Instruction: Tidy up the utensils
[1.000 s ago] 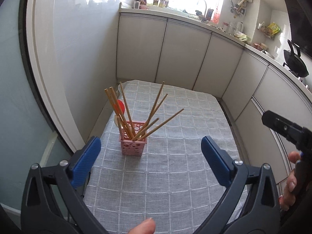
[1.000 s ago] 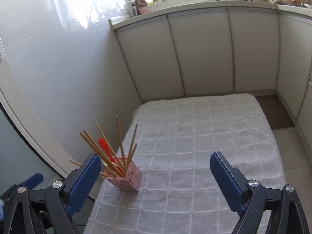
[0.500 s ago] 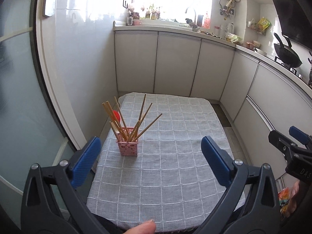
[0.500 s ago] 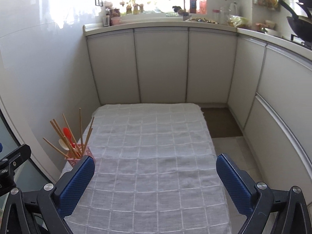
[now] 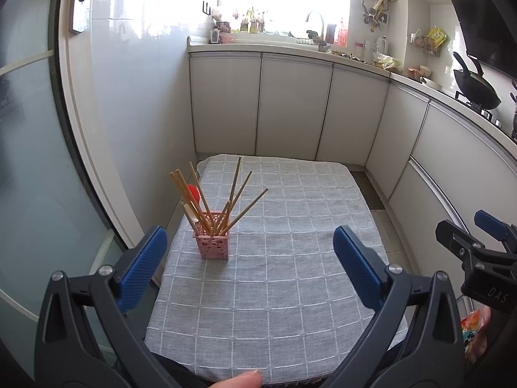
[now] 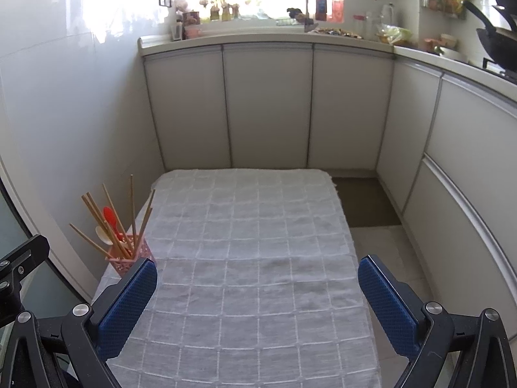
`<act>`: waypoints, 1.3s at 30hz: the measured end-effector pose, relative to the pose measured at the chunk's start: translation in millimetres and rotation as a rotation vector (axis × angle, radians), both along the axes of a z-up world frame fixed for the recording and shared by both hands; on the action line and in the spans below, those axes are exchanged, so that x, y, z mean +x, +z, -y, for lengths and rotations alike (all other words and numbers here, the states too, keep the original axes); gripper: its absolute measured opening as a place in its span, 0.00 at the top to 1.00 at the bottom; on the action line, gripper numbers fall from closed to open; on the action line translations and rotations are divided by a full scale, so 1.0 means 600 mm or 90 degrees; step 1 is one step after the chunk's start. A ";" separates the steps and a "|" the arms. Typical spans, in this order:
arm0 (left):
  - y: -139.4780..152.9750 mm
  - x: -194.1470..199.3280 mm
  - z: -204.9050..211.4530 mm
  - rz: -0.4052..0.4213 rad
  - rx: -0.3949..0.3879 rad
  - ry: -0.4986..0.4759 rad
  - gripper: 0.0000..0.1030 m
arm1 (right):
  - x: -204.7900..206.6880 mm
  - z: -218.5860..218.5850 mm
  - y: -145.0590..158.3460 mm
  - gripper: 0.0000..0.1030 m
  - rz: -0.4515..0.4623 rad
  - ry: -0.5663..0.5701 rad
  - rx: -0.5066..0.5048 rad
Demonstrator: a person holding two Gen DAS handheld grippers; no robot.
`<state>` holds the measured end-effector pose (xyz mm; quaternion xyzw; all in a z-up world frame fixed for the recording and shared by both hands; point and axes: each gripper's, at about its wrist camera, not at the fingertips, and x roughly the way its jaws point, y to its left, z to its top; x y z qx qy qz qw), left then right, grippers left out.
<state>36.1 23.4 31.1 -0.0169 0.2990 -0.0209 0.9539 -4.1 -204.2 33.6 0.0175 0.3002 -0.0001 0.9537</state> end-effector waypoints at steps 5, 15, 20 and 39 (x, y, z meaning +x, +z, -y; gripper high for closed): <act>0.000 -0.001 0.002 -0.001 0.002 0.000 0.01 | 0.001 -0.002 -0.003 0.01 -0.002 0.001 -0.002; 0.004 -0.001 0.003 -0.004 0.001 0.003 0.01 | -0.001 0.002 -0.001 0.01 0.002 -0.010 -0.001; 0.004 -0.001 0.003 -0.004 0.001 0.003 0.01 | -0.001 0.004 0.000 0.01 0.002 -0.008 0.003; 0.003 0.000 0.002 -0.005 0.000 0.007 0.01 | -0.002 0.005 0.002 0.01 0.001 -0.008 0.004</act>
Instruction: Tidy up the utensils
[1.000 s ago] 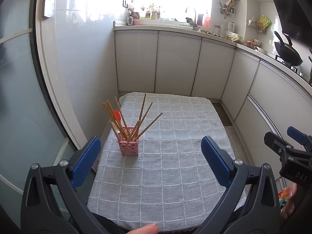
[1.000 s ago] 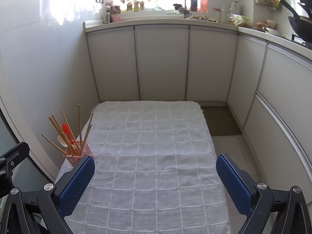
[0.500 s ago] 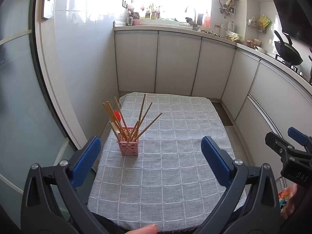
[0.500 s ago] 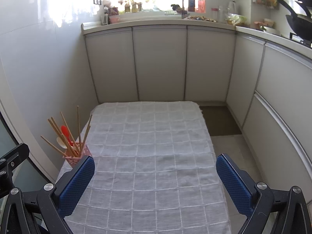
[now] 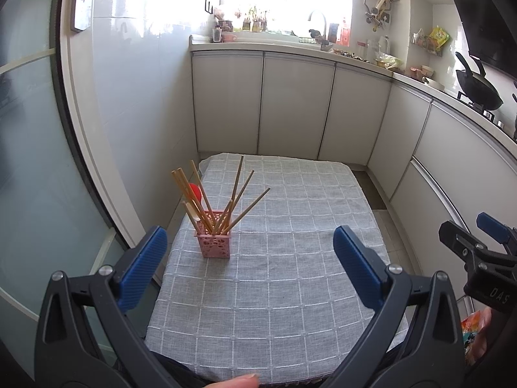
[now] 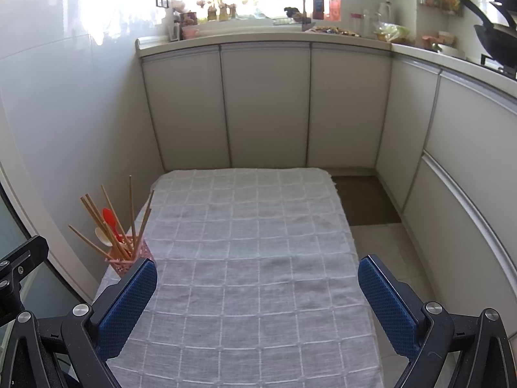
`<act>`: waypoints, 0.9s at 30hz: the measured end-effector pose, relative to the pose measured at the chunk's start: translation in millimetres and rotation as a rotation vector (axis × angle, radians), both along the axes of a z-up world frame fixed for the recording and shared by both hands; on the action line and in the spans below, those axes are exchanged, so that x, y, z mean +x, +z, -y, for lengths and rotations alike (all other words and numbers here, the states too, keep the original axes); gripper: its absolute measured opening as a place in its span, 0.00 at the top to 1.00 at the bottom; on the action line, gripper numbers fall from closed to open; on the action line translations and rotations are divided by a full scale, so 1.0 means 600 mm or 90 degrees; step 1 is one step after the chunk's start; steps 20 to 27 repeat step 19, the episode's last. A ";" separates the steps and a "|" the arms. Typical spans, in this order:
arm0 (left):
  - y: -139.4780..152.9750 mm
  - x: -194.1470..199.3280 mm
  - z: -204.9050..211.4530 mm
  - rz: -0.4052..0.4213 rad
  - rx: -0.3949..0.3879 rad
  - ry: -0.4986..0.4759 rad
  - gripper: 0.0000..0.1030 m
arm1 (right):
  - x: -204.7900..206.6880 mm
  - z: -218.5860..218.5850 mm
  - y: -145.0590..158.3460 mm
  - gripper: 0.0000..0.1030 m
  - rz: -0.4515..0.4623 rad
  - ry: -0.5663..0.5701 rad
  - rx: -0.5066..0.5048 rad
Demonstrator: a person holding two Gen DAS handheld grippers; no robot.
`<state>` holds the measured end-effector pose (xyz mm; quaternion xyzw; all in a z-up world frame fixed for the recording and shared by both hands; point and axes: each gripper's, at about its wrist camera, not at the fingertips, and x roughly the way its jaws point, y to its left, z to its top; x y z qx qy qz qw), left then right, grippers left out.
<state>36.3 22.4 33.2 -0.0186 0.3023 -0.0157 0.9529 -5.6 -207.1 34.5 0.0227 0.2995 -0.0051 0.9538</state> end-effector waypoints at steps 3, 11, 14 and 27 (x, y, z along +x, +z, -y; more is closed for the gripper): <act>0.000 0.001 -0.001 -0.002 0.000 0.001 0.01 | 0.000 0.000 0.000 0.01 0.000 0.000 0.001; -0.001 0.006 0.000 -0.010 0.000 -0.001 0.01 | 0.002 -0.004 -0.002 0.01 -0.003 0.000 0.000; -0.003 0.009 0.000 -0.013 0.000 -0.002 0.01 | 0.003 -0.004 -0.004 0.01 -0.004 0.001 0.001; -0.012 0.017 -0.002 -0.020 -0.003 -0.001 0.01 | 0.008 -0.006 -0.011 0.01 -0.009 0.002 0.001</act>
